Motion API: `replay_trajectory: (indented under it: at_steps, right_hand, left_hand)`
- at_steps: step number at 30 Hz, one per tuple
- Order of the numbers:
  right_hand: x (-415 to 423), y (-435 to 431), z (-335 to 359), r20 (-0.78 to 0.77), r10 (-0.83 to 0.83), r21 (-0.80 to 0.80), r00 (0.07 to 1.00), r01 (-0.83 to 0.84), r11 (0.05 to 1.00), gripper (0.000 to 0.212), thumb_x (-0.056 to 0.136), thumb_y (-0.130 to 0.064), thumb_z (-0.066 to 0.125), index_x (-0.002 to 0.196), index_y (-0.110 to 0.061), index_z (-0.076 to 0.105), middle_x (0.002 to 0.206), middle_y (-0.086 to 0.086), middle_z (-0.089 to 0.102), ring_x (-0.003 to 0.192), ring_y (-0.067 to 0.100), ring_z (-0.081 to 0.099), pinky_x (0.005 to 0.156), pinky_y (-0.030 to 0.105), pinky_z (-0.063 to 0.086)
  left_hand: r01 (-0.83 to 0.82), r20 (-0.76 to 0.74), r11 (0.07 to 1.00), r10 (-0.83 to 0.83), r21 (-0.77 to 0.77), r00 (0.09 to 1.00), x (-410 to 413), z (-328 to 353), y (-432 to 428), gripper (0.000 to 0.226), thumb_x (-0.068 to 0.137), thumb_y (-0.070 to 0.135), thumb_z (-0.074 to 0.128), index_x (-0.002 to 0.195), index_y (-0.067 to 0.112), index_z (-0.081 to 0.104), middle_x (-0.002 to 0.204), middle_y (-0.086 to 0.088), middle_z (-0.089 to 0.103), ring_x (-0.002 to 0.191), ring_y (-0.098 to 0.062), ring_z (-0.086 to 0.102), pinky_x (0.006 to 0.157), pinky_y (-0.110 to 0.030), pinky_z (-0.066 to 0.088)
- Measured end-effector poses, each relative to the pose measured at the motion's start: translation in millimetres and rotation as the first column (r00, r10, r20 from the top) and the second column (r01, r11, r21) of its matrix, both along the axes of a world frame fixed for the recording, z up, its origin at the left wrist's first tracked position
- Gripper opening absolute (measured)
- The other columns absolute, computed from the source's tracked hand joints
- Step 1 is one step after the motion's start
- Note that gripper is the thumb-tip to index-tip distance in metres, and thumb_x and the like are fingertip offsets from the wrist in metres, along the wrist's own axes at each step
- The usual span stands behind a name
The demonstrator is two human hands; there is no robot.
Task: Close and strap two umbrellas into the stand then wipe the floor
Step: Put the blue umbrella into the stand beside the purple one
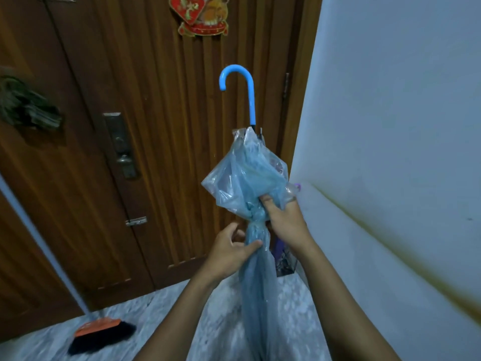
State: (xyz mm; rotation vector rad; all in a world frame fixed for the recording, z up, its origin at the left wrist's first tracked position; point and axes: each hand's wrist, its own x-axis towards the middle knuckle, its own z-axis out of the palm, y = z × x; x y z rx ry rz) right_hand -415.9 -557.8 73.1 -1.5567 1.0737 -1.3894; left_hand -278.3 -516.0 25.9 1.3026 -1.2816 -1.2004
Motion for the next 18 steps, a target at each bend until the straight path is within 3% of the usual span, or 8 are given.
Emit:
replay_trajectory:
  at_steps: [4, 6, 8, 10, 12, 15, 18]
  right_hand:
    - [-30.4, -49.7, -14.9, 0.04, -0.149, 0.124, 0.988, 0.143, 0.982, 0.05, 0.093, -0.032, 0.064, 0.134, -0.021, 0.039, 0.128, -0.001, 0.06, 0.115, 0.012, 0.061, 0.101, 0.037, 0.051]
    - [-47.4, -69.0, -18.3, 0.018, -0.215, 0.143, 0.976, 0.211, 0.967, 0.051, 0.094, -0.025, 0.06, 0.137, -0.026, 0.033, 0.129, -0.002, 0.058, 0.114, 0.012, 0.061, 0.095, 0.03, 0.053]
    - [-62.5, -89.9, -24.7, 0.026, -0.194, 0.136, 0.981, 0.189, 0.972, 0.059, 0.095, -0.023, 0.059, 0.144, -0.031, 0.027, 0.13, -0.005, 0.057, 0.106, 0.002, 0.064, 0.078, 0.014, 0.054]
    - [-70.5, -108.0, -29.8, 0.029, -0.14, 0.131, 0.99, 0.135, 0.982, 0.074, 0.088, -0.037, 0.067, 0.145, -0.04, 0.021, 0.135, -0.007, 0.055, 0.109, 0.002, 0.064, 0.081, 0.019, 0.057]
    - [-76.6, -127.5, -31.5, -0.014, -0.163, 0.137, 0.987, 0.163, 0.977, 0.085, 0.074, -0.053, 0.077, 0.139, -0.046, 0.023, 0.133, -0.011, 0.054, 0.117, 0.008, 0.06, 0.09, 0.029, 0.056]
    - [-92.5, -166.2, -24.2, -0.131, -0.269, 0.15, 0.954, 0.287, 0.946, 0.087, 0.069, -0.052, 0.083, 0.136, -0.029, 0.032, 0.119, -0.011, 0.057, 0.106, 0.009, 0.06, 0.079, 0.022, 0.053]
    - [-111.1, -206.1, -22.0, -0.244, -0.299, 0.114, 0.922, 0.334, 0.936, 0.077, 0.068, -0.055, 0.08, 0.129, -0.027, 0.043, 0.104, -0.012, 0.064, 0.09, 0.006, 0.065, 0.072, 0.029, 0.057]
  left_hand:
    - [-0.03, 0.077, 0.999, 0.033, -0.041, 0.996, -40.9, -1.6, -56.8, 0.033, 0.083, 0.008, 0.075, 0.111, 0.008, 0.06, 0.083, -0.005, 0.062, 0.058, -0.005, 0.068, 0.056, -0.022, 0.054]
    - [-0.061, 0.101, 0.997, 0.066, -0.058, 0.993, -60.5, -1.1, -84.0, 0.032, 0.083, 0.009, 0.075, 0.111, 0.012, 0.061, 0.08, -0.003, 0.063, 0.055, 0.0, 0.065, 0.055, -0.02, 0.054]
    - [-0.103, 0.143, 0.99, 0.116, -0.096, 0.983, -76.3, -5.1, -110.8, 0.032, 0.082, 0.012, 0.076, 0.109, 0.018, 0.063, 0.078, -0.001, 0.063, 0.054, 0.001, 0.061, 0.056, -0.022, 0.055]
    - [-0.105, 0.174, 0.983, 0.132, -0.153, 0.976, -89.7, -12.6, -132.7, 0.031, 0.079, 0.015, 0.078, 0.105, 0.02, 0.064, 0.08, 0.0, 0.067, 0.061, -0.002, 0.063, 0.061, -0.026, 0.056]
    - [-0.067, 0.206, 0.98, 0.107, -0.189, 0.973, -104.3, -20.3, -149.4, 0.033, 0.079, 0.017, 0.079, 0.106, 0.021, 0.062, 0.093, 0.004, 0.07, 0.08, -0.005, 0.067, 0.07, -0.023, 0.057]
    - [-0.024, 0.265, 0.979, 0.078, -0.201, 0.961, -122.9, -31.3, -174.8, 0.042, 0.082, 0.024, 0.074, 0.12, 0.028, 0.056, 0.111, 0.01, 0.062, 0.098, -0.004, 0.063, 0.081, -0.022, 0.056]
    - [-0.014, 0.248, 0.978, 0.066, -0.207, 0.966, -127.5, -45.5, -211.8, 0.05, 0.08, 0.025, 0.073, 0.127, 0.027, 0.056, 0.113, 0.007, 0.06, 0.098, -0.006, 0.062, 0.081, -0.019, 0.055]
